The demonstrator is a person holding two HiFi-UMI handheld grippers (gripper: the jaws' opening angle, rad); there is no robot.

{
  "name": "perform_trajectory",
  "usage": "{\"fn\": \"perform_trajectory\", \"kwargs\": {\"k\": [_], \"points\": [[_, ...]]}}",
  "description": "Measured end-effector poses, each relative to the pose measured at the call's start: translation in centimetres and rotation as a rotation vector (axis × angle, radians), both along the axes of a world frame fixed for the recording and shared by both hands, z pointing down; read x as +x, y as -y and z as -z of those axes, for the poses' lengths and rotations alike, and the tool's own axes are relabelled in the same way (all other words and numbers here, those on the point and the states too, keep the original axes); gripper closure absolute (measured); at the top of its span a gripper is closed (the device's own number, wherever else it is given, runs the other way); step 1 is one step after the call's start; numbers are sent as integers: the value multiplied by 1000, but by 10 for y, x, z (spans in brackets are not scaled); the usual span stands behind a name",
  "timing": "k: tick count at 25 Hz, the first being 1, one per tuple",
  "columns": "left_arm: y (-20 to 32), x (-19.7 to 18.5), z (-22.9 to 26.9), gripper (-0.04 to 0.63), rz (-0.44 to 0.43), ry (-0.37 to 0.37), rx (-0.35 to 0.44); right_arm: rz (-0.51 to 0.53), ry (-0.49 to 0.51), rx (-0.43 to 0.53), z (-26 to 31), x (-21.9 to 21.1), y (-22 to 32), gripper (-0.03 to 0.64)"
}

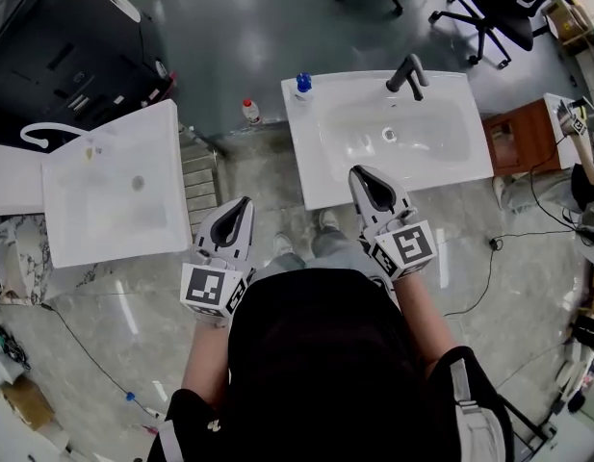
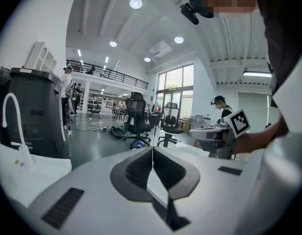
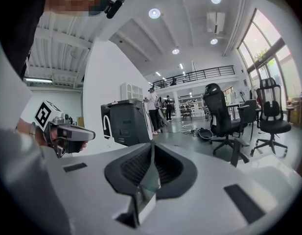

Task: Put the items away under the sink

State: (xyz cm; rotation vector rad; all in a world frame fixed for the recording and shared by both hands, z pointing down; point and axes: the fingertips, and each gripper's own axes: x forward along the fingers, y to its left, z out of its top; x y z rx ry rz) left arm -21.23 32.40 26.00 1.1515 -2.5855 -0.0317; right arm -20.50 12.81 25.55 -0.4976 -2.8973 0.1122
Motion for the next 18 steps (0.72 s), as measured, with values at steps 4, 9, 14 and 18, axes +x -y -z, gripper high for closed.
{"fn": "perform_trajectory", "kwargs": {"k": [4,9,14,18], "points": [[1,-2,-2,572,69,-12,-21,53,-30,-14,-14,-20,10,577],[1,-4,-3,572,161,-27,-49,106,-78,-26,-38,-50,27,577],[-6,-5,-8,572,276,-52,-74,154,-121,-38,-65,-85,36,577],[-6,-1,-14,572,350,-69,-97,186,-149,-34,-90,-111,40,577]]}}
